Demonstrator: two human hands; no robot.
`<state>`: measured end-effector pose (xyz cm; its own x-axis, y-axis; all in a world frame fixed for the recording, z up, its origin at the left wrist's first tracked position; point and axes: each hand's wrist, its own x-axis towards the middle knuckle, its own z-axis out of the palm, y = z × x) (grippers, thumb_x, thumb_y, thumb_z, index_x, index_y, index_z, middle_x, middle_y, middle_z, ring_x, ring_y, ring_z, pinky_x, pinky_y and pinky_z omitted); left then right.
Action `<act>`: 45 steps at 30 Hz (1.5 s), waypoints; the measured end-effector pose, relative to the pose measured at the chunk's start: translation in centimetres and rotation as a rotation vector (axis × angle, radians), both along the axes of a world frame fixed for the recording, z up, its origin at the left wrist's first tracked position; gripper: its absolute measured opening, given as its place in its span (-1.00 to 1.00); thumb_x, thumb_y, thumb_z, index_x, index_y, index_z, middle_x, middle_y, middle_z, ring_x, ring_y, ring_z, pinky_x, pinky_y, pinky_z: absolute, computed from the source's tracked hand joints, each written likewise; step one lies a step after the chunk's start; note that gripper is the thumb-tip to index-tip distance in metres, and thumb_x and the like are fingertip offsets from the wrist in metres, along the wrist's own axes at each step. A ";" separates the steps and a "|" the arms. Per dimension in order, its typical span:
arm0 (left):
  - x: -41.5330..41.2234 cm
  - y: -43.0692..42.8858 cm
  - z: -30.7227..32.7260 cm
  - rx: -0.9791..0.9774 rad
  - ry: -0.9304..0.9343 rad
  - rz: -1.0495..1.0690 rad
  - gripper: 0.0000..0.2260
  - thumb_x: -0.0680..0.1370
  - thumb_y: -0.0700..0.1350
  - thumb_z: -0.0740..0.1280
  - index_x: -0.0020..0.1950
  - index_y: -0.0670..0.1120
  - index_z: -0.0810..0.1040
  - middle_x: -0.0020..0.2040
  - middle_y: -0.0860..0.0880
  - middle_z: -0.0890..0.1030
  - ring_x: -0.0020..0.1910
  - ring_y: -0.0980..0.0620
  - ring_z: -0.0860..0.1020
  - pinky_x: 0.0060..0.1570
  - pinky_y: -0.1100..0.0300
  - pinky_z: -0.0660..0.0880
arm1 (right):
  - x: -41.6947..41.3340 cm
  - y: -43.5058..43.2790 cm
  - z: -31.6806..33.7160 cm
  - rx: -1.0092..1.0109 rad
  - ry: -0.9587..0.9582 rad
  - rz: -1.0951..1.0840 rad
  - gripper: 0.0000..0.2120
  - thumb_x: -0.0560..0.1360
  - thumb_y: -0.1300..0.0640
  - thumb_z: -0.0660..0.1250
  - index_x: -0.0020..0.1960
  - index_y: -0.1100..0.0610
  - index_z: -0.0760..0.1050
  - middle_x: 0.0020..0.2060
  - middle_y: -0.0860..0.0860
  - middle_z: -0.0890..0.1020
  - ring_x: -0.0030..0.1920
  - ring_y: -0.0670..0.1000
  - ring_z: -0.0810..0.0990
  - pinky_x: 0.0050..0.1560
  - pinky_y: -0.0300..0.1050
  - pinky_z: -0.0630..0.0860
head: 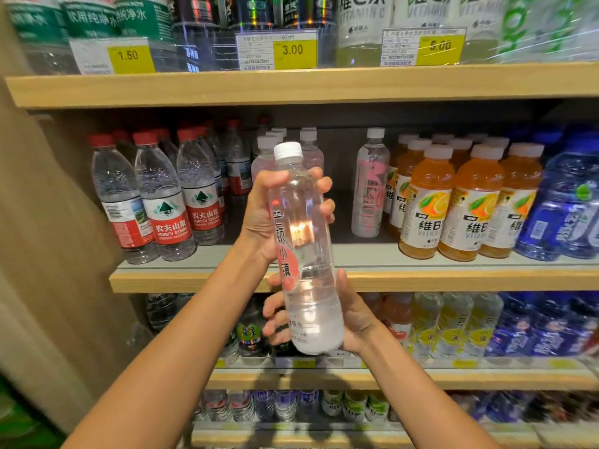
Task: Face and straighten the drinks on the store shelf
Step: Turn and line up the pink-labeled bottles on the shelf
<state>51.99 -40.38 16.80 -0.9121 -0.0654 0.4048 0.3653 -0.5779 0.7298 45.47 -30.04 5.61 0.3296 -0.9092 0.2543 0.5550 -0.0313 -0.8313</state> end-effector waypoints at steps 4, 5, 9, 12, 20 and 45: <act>-0.6 0.0 -0.7 0.018 0.032 -0.098 -0.60 0.24 -0.03 0.55 -0.03 -0.15 0.55 -0.16 -0.04 0.56 -0.28 0.01 0.56 -0.20 0.17 0.55 | 0.8 -0.1 0.2 0.009 -0.036 -0.003 -0.46 0.36 -0.17 0.45 0.18 0.15 0.46 -0.06 0.08 0.62 -0.11 0.03 0.63 -0.03 -0.12 0.55; -0.6 -0.1 -1.0 0.023 0.019 -0.096 -0.57 0.23 -0.02 0.56 -0.01 -0.16 0.56 -0.13 -0.06 0.58 -0.24 -0.01 0.58 -0.17 0.15 0.56 | 0.8 0.0 0.1 0.009 -0.037 -0.023 -0.48 0.36 -0.15 0.47 0.16 0.16 0.46 -0.09 0.08 0.61 -0.15 0.02 0.63 -0.07 -0.14 0.55; -0.2 -0.6 -1.7 -0.095 -0.089 0.064 -0.38 0.17 0.13 0.61 0.12 -0.17 0.62 0.02 -0.12 0.66 -0.05 -0.05 0.64 -0.02 0.06 0.58 | 0.2 0.5 0.3 -0.009 -0.003 -0.154 -0.49 0.33 -0.10 0.51 0.11 0.18 0.45 -0.13 0.11 0.59 -0.20 0.05 0.62 -0.12 -0.11 0.56; 0.4 -0.8 -1.8 -0.237 -0.188 0.208 -0.24 0.16 0.24 0.58 0.22 -0.14 0.55 0.12 -0.13 0.65 0.05 -0.06 0.64 0.02 0.03 0.58 | -0.3 1.0 0.4 -0.012 0.015 -0.221 -0.44 0.30 -0.10 0.53 0.12 0.20 0.45 -0.15 0.12 0.59 -0.22 0.05 0.61 -0.16 -0.10 0.57; 0.7 -0.8 -1.7 -0.452 -0.320 0.786 -0.62 0.61 0.13 0.15 0.20 -0.08 0.58 0.12 -0.08 0.66 0.13 -0.01 0.62 0.22 -0.02 0.48 | -0.9 1.4 1.5 0.004 0.413 -0.886 -0.36 0.17 -0.23 0.55 0.12 0.08 0.51 -0.09 0.02 0.70 -0.09 -0.01 0.68 -0.12 -0.18 0.58; -1.4 0.1 -1.5 -0.047 -0.221 0.348 -0.62 0.41 0.16 0.37 -0.03 -0.14 0.61 -0.14 -0.07 0.65 -0.25 0.00 0.61 -0.18 0.15 0.56 | -1.4 2.2 0.6 0.068 0.208 -0.518 -0.23 0.31 -0.37 0.38 0.33 0.12 0.45 0.11 0.21 0.62 0.08 0.17 0.62 0.20 0.10 0.50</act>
<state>50.63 -40.33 15.29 -0.9043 -0.3709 0.2113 0.3640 -0.4117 0.8355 44.05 -27.85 6.16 -0.1272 -0.9778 0.1664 0.3061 -0.1983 -0.9311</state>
